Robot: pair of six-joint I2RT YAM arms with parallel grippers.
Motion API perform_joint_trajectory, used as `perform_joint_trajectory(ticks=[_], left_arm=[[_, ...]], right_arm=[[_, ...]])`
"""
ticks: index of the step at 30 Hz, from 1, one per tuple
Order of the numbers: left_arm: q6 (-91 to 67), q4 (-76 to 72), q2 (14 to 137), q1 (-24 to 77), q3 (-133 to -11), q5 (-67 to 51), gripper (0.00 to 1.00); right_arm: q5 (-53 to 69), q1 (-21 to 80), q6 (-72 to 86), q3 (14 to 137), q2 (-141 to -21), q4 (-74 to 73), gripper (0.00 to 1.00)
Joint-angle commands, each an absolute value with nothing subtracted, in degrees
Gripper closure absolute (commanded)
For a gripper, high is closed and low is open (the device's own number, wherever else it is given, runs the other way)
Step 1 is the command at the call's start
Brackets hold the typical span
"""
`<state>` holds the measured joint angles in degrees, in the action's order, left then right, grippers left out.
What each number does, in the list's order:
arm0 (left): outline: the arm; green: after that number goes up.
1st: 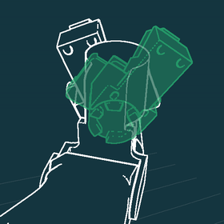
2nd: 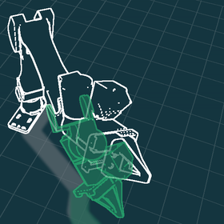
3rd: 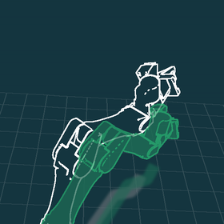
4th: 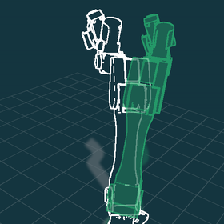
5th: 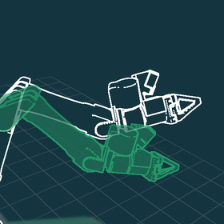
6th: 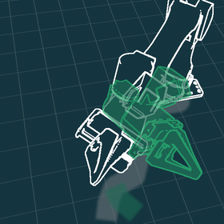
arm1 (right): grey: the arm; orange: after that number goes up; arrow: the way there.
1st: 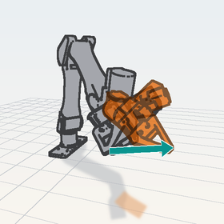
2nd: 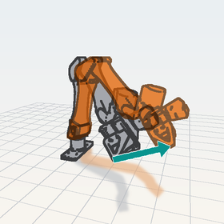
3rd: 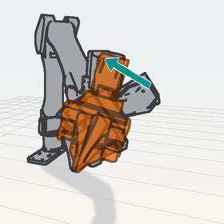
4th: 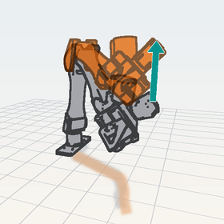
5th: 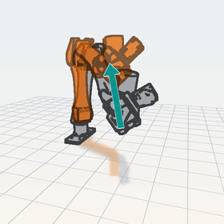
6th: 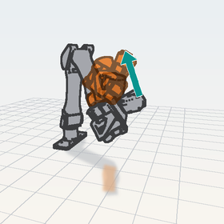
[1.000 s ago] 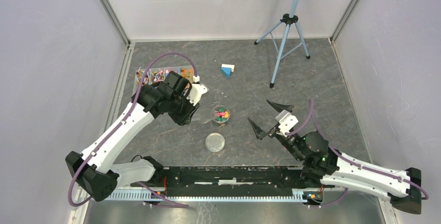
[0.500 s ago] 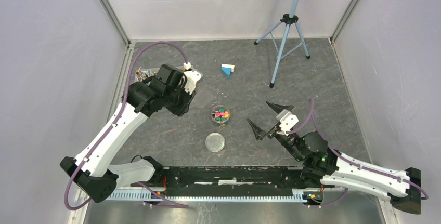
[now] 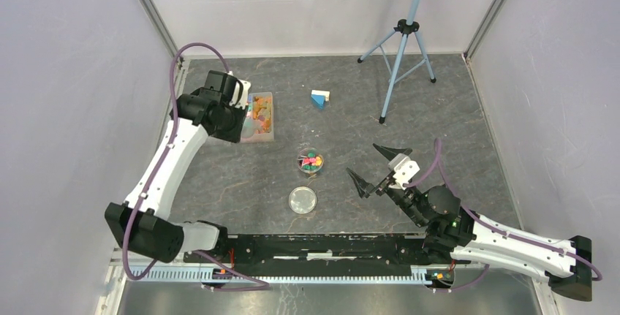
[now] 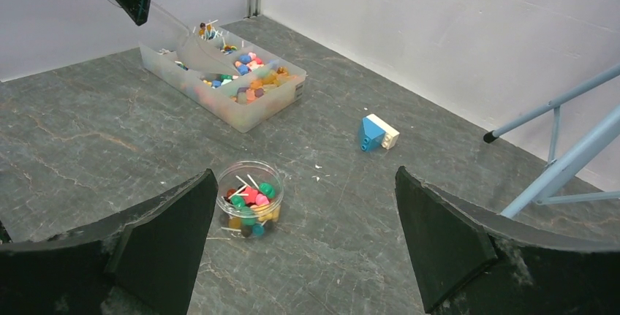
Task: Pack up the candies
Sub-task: Place the fake candies in the packing bottle, then scoop the fake candies from the storage box.
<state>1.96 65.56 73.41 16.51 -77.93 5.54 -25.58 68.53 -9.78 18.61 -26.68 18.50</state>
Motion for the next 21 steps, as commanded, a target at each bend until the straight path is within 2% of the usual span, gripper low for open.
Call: perform_joint_trajectory(ticks=[1,10,21], left_arm=[[2.52,63.73,76.95,14.44,-81.26,8.30,0.98],[3.38,65.58,84.40,10.24,-86.41,10.86,0.98],[4.35,63.37,89.73,8.99,-85.54,10.68,0.98]], right_arm=[[-25.10,68.63,-9.30,18.77,-26.46,18.66,0.02],[-24.37,68.63,-10.04,21.80,-27.83,15.65,0.02],[-24.37,68.57,-9.76,21.80,-27.91,15.79,0.02]])
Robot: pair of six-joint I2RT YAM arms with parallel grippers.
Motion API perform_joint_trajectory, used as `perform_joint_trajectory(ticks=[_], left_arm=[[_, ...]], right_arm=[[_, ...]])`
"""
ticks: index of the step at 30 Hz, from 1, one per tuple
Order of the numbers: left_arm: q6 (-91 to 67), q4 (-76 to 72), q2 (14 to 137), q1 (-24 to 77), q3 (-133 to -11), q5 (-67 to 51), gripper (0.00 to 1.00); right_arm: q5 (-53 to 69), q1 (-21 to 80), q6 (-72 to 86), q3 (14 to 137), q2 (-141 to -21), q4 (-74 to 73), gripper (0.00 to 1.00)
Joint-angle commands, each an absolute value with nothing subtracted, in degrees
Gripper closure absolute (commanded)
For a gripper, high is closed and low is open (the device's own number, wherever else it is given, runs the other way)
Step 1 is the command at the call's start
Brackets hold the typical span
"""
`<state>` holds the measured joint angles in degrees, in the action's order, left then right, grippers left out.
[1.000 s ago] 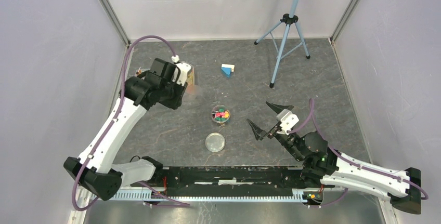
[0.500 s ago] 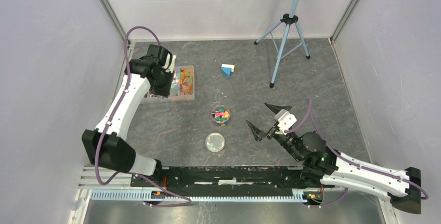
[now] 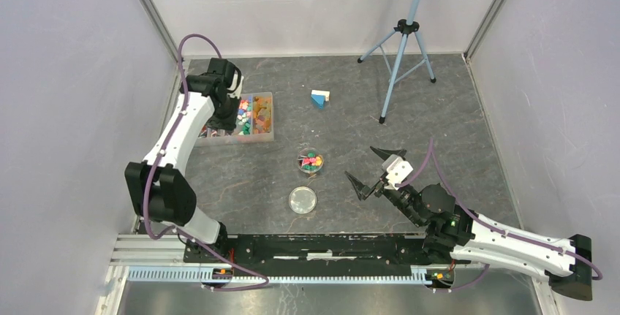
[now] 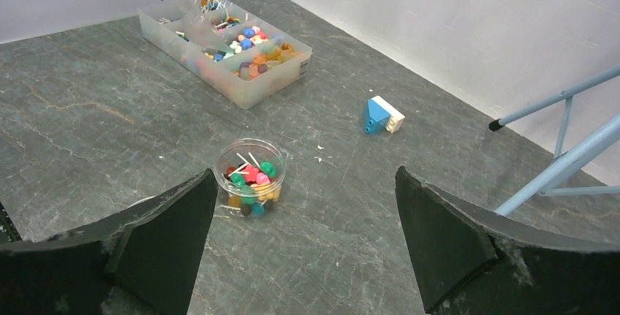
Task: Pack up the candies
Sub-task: Scoop the fake candies from the storage box.
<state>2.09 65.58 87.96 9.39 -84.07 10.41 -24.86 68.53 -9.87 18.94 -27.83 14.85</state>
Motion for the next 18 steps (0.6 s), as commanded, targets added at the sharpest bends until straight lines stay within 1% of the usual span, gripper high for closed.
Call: perform_joint_trajectory(ticks=[1,7,12,18], left_arm=[[4.29,63.14,90.16,8.97,-85.55,10.59,0.98],[4.38,59.12,92.56,9.01,-85.25,10.83,0.98],[3.49,58.72,96.49,9.01,-86.78,11.09,0.98],[2.05,54.66,94.75,9.01,-82.22,10.42,0.98]], right_arm=[[-24.39,68.60,-9.76,21.84,-28.10,15.90,0.02],[-23.75,68.63,-9.32,22.15,-29.26,16.26,0.02],[-23.73,68.58,-8.71,22.02,-29.36,16.63,0.02],[-24.25,68.64,-8.53,21.80,-29.27,16.51,0.02]])
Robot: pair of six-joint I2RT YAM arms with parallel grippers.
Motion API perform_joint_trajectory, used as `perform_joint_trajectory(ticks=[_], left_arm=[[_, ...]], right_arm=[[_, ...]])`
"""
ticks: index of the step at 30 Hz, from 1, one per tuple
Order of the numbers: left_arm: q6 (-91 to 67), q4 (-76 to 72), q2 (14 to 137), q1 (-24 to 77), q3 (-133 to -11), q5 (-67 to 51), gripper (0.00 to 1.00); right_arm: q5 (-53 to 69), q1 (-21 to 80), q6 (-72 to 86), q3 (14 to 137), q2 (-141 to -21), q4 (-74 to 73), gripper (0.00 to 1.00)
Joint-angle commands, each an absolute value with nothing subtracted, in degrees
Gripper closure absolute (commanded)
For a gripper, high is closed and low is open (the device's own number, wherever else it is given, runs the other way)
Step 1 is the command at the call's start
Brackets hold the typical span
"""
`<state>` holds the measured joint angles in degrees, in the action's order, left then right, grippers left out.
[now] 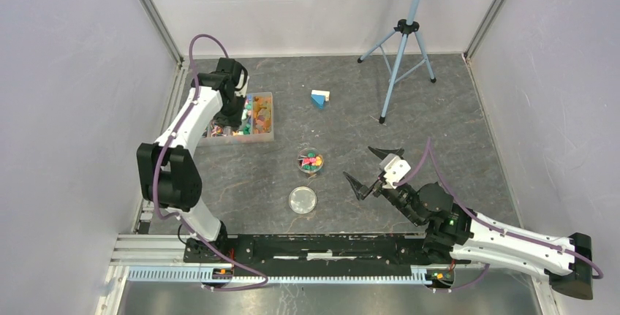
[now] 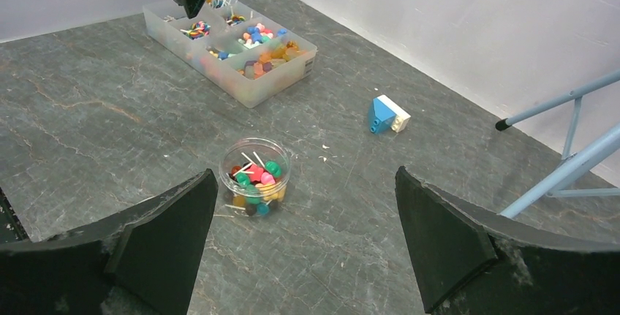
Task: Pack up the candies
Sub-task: Scoop the fake candies from the storage box.
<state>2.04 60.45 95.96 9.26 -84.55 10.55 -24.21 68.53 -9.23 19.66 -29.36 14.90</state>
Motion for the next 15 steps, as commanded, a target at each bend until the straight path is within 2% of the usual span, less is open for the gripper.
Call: perform_joint_trajectory(ticks=[1,7,15], left_arm=[[1.96,53.74,94.21,8.97,-81.17,10.60,0.98],[1.52,48.39,90.10,8.97,-74.08,12.25,0.98],[1.54,44.73,88.77,8.99,-72.13,12.15,0.98]], right_arm=[[-24.29,68.64,-8.53,21.82,-29.27,16.46,0.02],[-24.09,68.64,-8.18,21.94,-29.81,16.82,0.02],[-23.65,68.64,-7.13,21.76,-30.52,17.57,0.02]])
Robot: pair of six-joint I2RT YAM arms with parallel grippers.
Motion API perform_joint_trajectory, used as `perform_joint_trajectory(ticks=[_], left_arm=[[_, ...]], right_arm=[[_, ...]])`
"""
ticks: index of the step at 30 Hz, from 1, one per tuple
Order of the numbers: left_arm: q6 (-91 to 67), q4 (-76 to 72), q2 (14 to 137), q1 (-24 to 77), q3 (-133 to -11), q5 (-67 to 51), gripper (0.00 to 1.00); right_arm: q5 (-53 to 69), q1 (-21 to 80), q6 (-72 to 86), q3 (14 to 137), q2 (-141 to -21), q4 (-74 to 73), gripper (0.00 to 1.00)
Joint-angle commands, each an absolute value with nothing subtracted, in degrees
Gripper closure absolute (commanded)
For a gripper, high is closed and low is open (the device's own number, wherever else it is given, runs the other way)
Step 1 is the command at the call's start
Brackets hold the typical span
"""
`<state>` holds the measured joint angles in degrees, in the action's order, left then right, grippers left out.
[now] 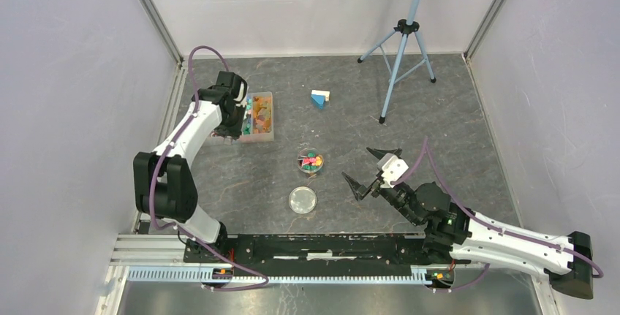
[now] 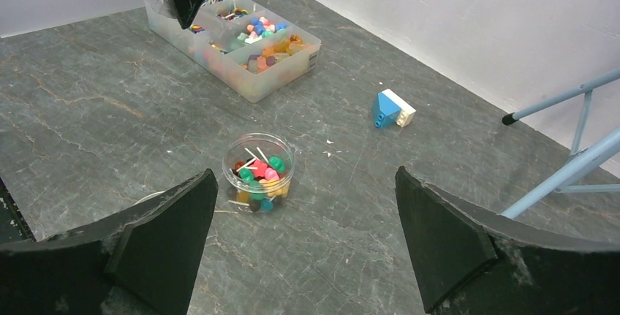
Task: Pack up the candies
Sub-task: Scoop the fake candies from the storage box.
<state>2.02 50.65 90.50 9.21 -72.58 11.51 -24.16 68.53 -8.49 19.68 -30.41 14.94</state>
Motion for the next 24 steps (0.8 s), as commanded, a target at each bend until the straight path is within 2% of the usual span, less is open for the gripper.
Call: perform_joint_trajectory(ticks=[1,24], left_arm=[[1.15,44.27,88.65,8.99,-71.80,12.21,0.98],[-2.31,31.64,78.99,8.70,-55.99,13.26,0.98]], right_arm=[[-23.65,68.62,-6.96,21.56,-30.50,17.87,0.02],[-23.79,68.60,-5.80,21.89,-30.85,18.37,0.02]])
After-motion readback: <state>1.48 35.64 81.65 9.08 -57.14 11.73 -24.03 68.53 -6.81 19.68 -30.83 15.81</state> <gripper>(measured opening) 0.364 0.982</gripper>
